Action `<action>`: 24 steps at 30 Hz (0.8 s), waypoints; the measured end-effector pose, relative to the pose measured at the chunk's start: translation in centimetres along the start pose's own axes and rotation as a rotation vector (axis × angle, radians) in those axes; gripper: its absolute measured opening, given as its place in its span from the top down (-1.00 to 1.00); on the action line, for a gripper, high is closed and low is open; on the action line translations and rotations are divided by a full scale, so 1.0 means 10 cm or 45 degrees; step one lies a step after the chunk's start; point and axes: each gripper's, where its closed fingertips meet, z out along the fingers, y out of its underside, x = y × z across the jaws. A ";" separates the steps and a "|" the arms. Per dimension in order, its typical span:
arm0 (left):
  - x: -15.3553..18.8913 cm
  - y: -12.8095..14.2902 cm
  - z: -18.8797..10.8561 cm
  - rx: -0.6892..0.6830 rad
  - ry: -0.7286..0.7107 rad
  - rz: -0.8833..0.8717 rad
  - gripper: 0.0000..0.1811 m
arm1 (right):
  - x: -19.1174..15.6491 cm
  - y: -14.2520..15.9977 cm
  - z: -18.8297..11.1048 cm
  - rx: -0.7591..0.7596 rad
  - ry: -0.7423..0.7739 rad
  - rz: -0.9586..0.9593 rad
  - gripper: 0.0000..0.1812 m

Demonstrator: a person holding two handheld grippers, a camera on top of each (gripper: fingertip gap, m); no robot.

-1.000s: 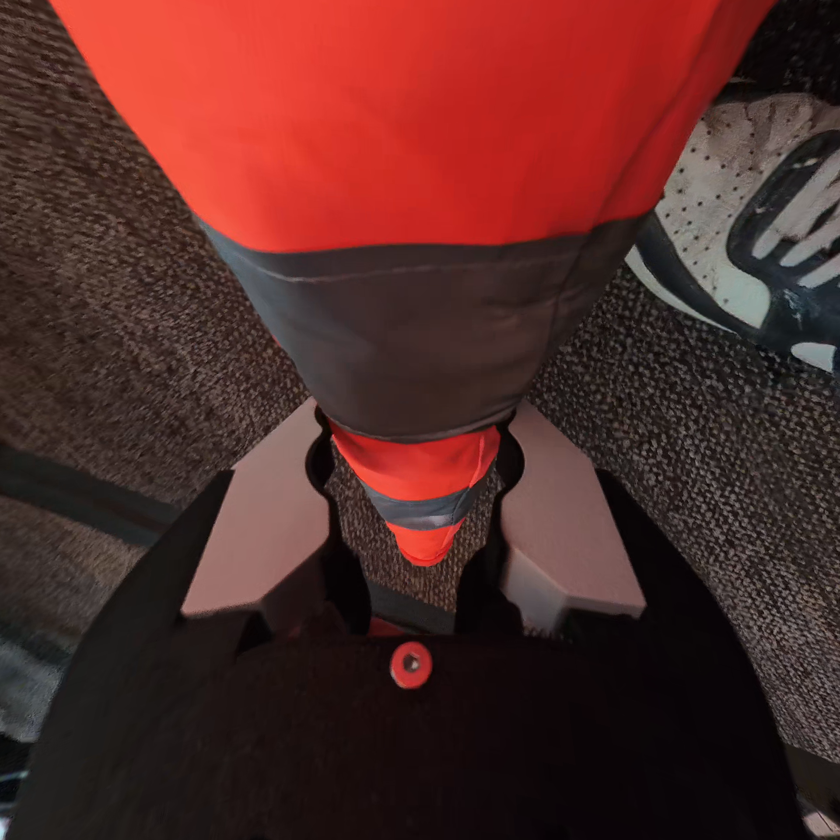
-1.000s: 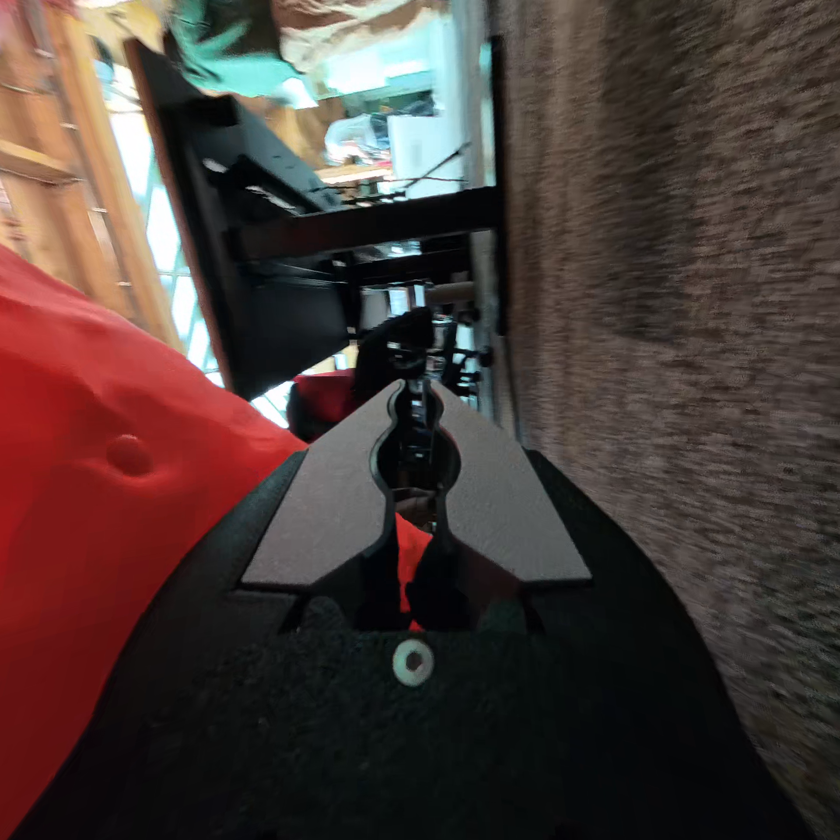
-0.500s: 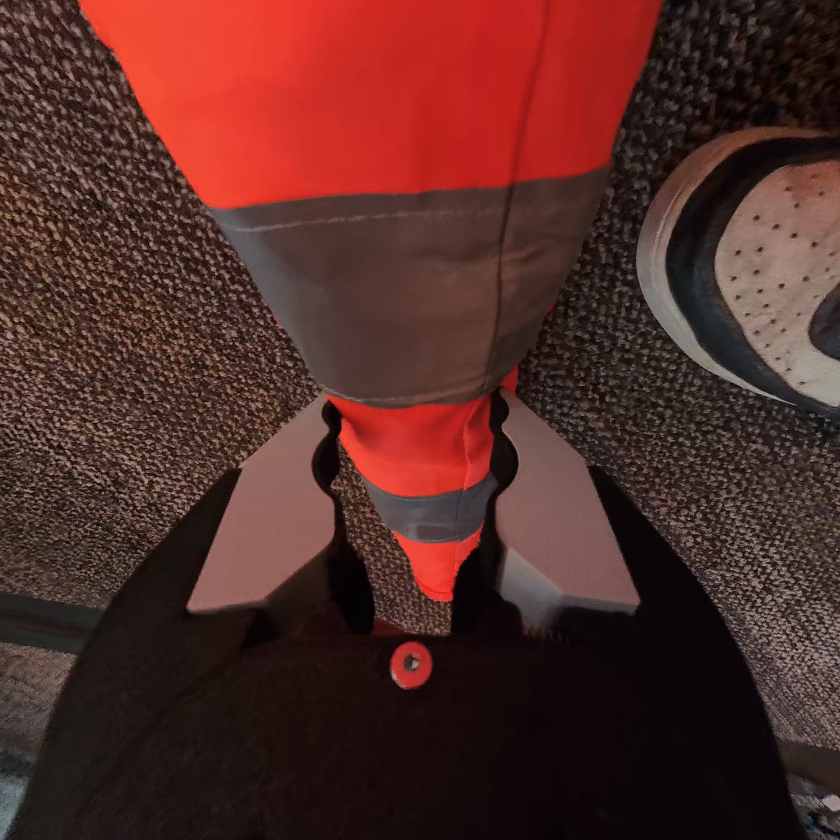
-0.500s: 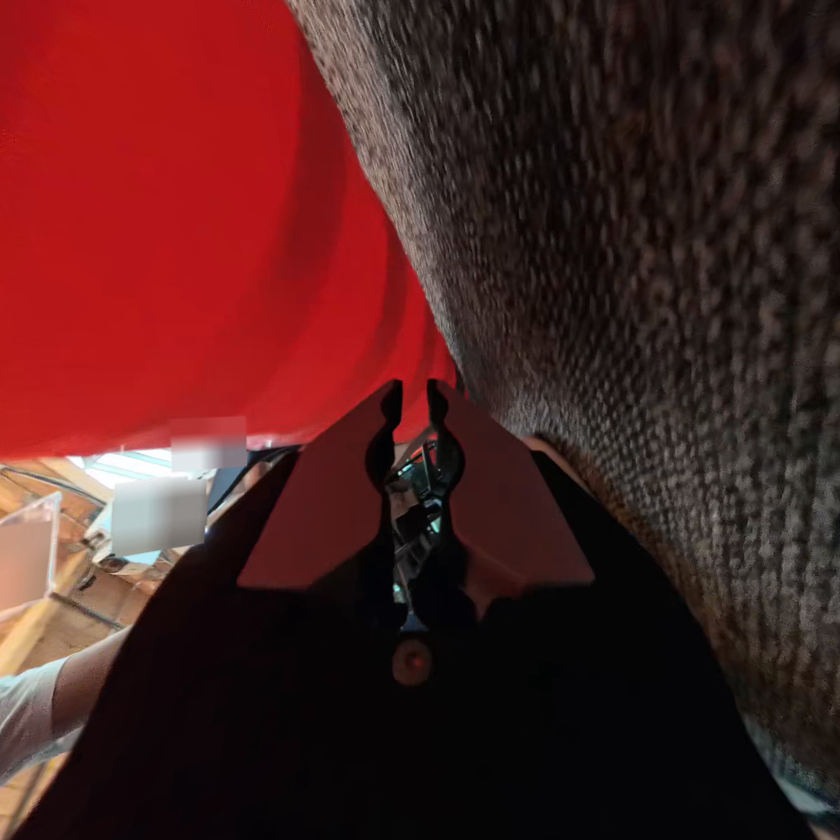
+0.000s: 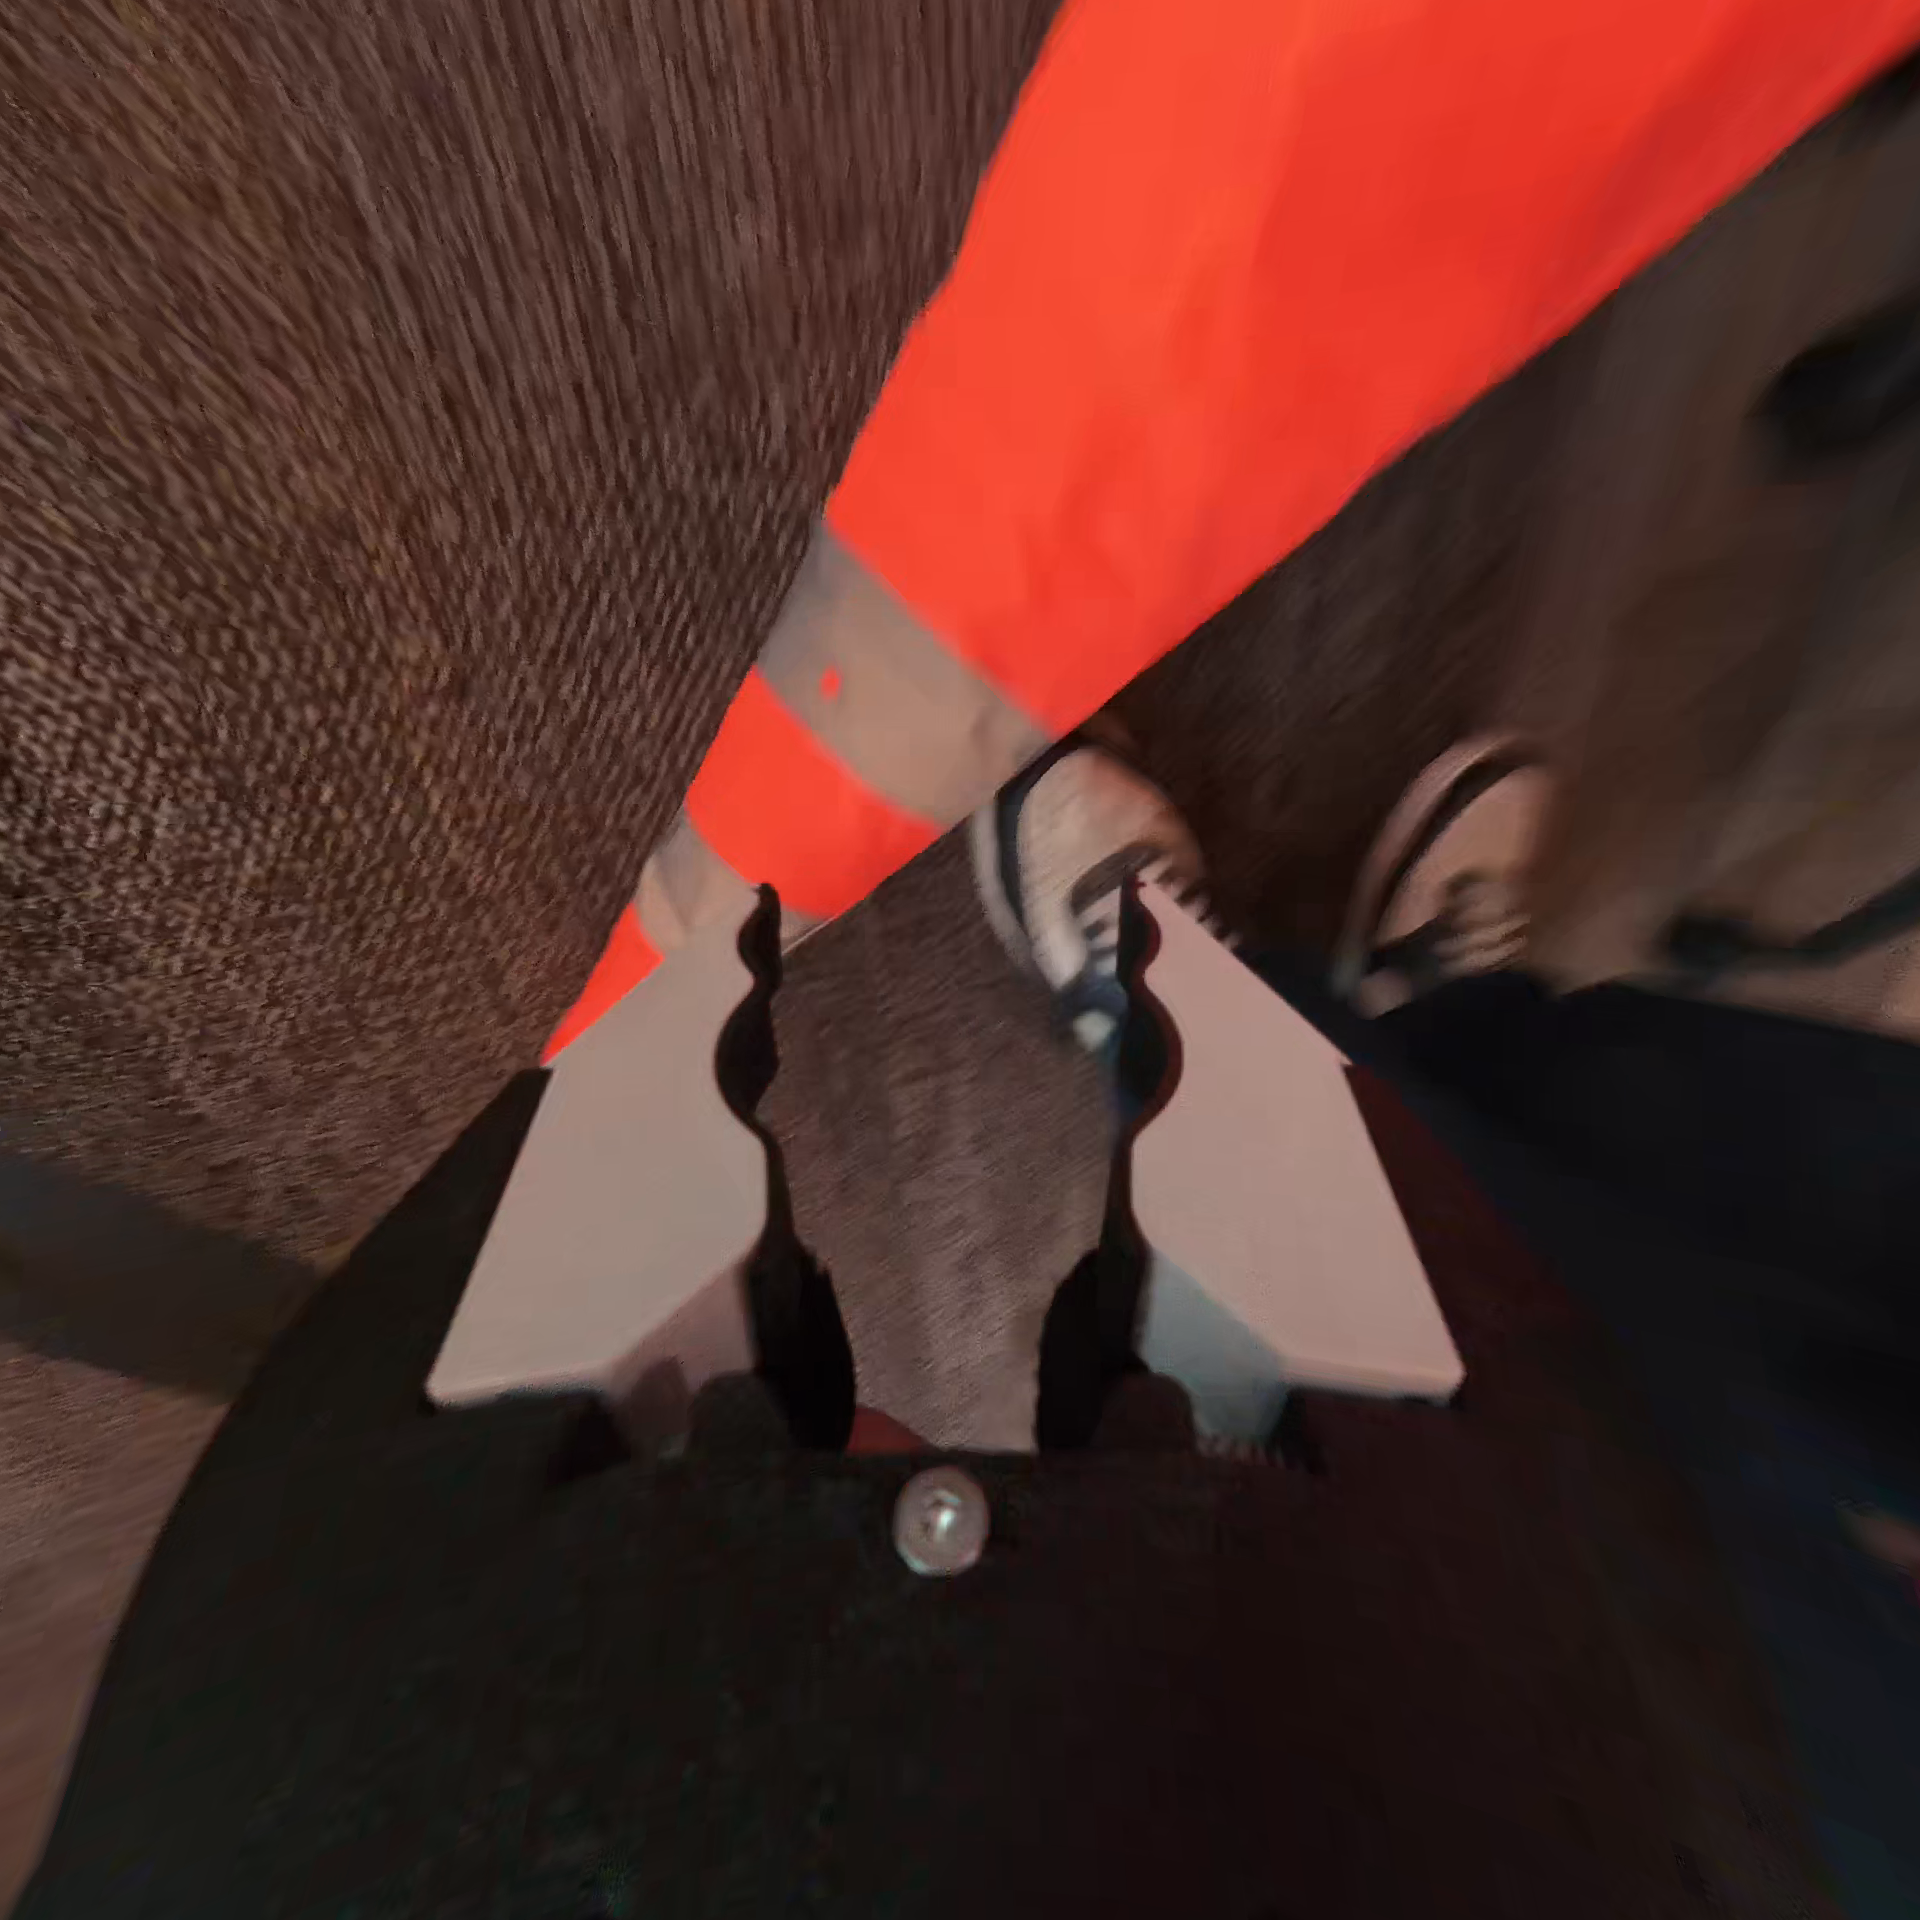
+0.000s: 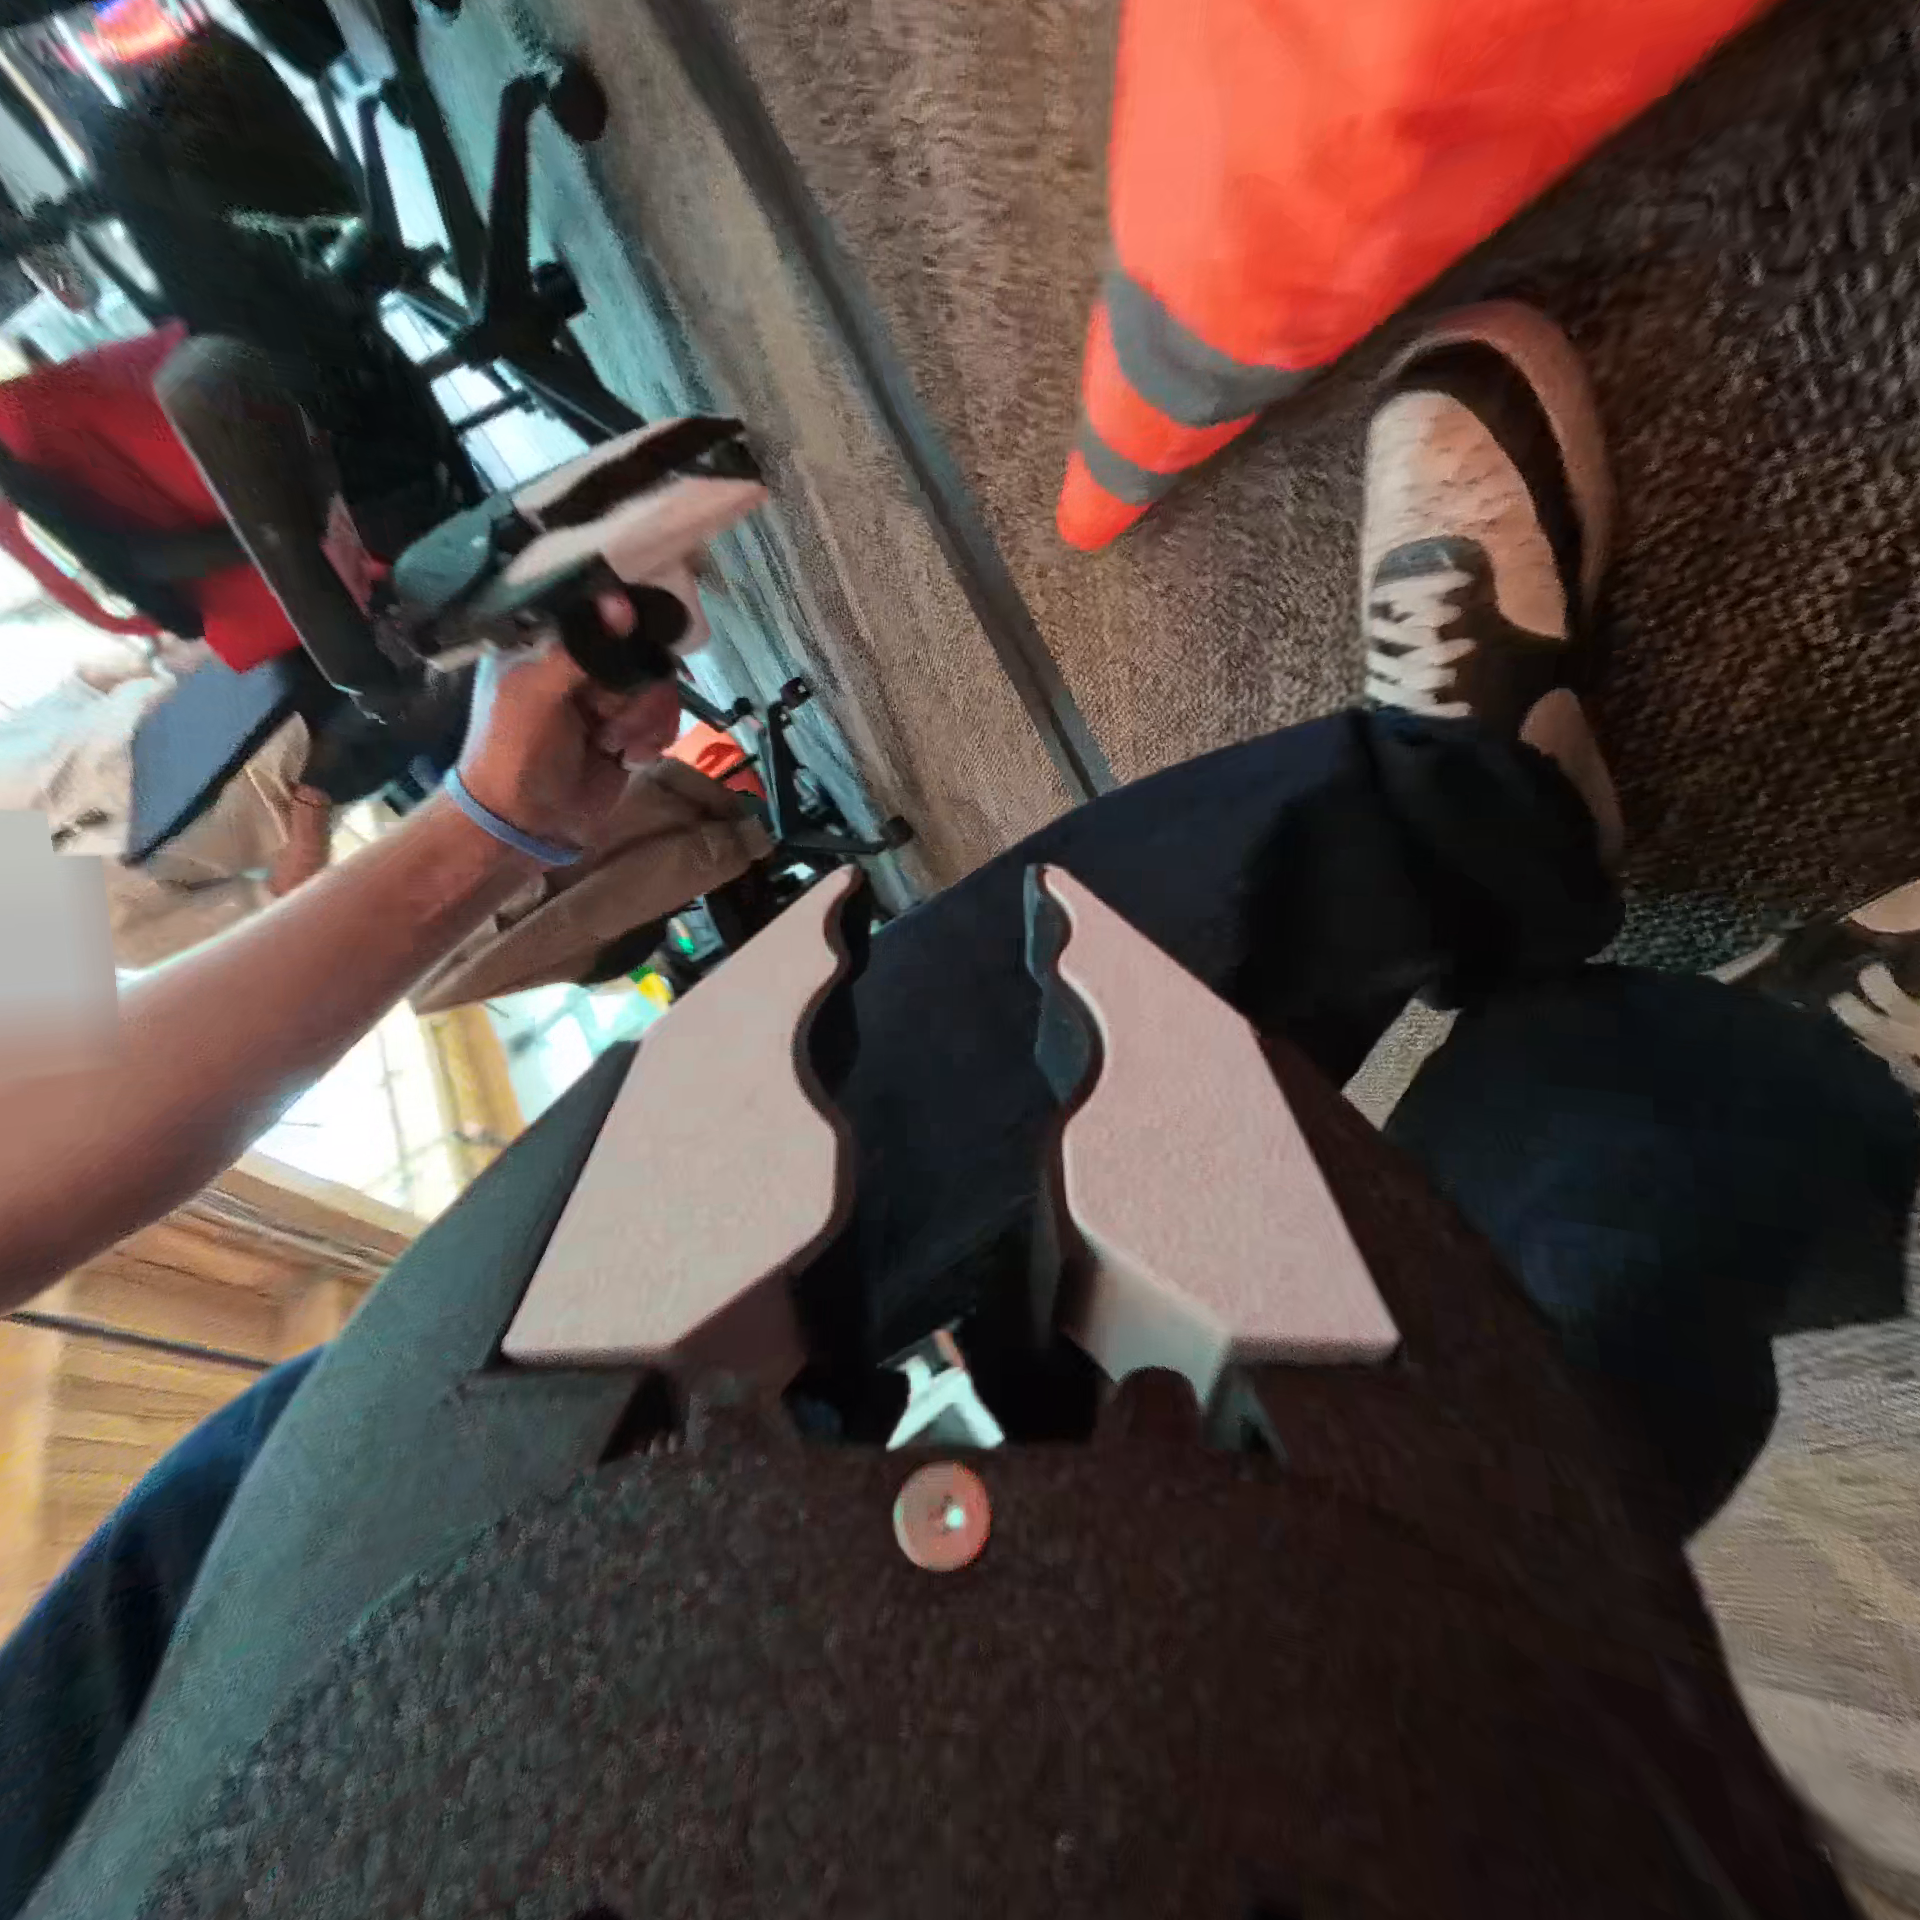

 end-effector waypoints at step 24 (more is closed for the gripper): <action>2.26 -1.54 -5.32 0.718 -0.071 0.185 0.30 | -3.78 0.96 -5.07 1.351 0.285 -0.963 0.35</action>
